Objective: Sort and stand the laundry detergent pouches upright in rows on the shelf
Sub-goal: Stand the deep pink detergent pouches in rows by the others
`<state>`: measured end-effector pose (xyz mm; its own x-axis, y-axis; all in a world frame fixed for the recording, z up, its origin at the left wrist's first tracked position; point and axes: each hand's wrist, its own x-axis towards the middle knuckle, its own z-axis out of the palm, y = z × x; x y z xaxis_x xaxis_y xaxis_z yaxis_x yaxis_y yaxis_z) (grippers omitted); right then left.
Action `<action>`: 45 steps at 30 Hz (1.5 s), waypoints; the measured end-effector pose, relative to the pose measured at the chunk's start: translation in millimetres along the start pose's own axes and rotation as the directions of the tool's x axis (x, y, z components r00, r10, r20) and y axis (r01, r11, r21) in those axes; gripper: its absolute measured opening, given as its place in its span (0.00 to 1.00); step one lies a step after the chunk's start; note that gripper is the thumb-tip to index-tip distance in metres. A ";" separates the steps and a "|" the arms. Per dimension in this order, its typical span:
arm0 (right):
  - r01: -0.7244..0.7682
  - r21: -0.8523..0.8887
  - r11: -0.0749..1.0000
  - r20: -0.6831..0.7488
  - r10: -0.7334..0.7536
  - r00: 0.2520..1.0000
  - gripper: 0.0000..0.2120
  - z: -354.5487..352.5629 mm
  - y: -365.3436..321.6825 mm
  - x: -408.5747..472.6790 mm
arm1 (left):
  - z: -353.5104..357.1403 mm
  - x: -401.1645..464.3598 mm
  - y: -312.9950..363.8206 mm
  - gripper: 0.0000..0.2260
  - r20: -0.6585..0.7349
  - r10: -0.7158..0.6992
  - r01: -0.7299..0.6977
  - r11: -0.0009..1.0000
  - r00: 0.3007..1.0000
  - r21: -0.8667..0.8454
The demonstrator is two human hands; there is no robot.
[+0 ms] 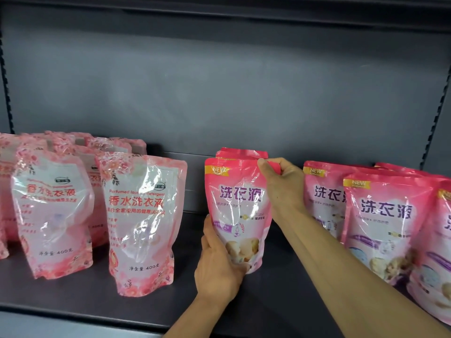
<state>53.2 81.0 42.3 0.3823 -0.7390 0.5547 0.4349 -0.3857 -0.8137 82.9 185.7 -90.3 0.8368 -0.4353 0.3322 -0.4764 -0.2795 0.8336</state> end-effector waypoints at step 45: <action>0.074 -0.130 0.989 0.008 -0.074 0.997 0.17 -25.9 50.7 -24.8 | -33.3 81.0 60.6 0.21 -0.237 -0.177 -0.048 0.698 0.955 -0.715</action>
<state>44.7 65.5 -17.2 0.3561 -0.7040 0.6145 0.3525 -0.5078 -0.7861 130.8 162.0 1.8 0.9477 -0.1636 0.2740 -0.1792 0.4374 0.8812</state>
